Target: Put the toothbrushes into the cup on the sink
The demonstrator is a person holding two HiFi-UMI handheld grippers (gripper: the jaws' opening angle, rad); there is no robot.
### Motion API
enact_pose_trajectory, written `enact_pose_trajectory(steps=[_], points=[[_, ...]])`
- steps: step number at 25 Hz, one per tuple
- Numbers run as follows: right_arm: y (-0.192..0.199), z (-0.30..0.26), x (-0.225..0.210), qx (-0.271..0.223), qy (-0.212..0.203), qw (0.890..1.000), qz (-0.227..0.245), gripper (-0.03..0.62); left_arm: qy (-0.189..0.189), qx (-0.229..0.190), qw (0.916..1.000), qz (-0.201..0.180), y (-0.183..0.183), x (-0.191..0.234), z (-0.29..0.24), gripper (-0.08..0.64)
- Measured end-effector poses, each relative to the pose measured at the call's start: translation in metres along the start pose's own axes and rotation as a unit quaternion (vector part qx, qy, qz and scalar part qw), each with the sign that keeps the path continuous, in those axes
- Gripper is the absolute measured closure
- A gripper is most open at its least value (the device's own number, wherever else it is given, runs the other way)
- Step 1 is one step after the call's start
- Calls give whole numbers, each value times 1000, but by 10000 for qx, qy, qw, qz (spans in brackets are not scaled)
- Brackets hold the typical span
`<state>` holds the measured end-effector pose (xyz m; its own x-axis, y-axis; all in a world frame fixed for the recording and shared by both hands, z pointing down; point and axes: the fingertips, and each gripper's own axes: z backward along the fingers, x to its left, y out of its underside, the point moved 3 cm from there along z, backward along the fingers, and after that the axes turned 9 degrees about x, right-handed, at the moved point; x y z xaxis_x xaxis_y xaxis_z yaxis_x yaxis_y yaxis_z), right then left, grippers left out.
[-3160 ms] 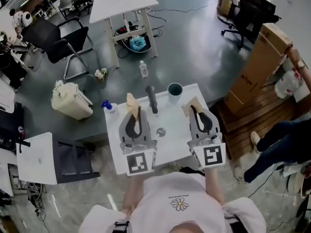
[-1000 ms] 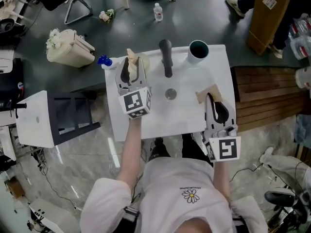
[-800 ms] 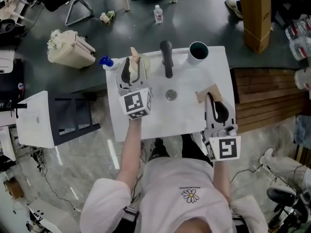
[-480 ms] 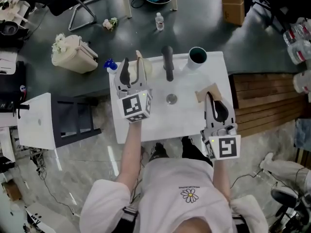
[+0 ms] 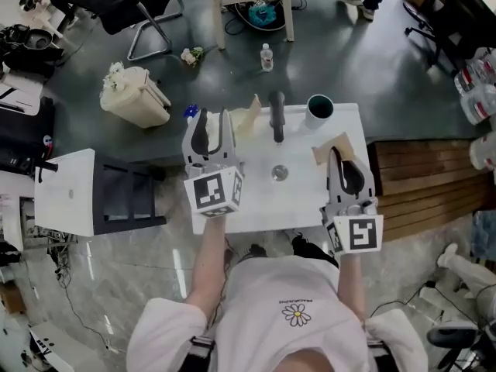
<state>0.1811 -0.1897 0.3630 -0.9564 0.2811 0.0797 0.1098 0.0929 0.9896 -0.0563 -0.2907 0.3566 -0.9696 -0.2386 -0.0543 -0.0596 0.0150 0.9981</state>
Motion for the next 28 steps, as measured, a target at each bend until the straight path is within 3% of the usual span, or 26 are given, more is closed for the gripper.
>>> enact_pose_trajectory(steps=[9,14,17,20,28], points=[[-22,-5,8,-343,-172,9993,5,569,-203,-539,9982,-158,-65,-14,66,476],[-27,-9,11,-448,-214,9987,147,569,-457,-427,9979,-176,-54,-23,81,543],[-23,-10,10,-401,-231,9987,197,569,-462,-382,9982,-17,-43,-30,82,545],[-18,-8,8,-323,-219,9990,232,569,-420,-374,9983,-130,-34,-33,80,545],[-17,-5,3,-293,-234,9989,279,569,-313,-446,9985,2,-38,-46,69,545]])
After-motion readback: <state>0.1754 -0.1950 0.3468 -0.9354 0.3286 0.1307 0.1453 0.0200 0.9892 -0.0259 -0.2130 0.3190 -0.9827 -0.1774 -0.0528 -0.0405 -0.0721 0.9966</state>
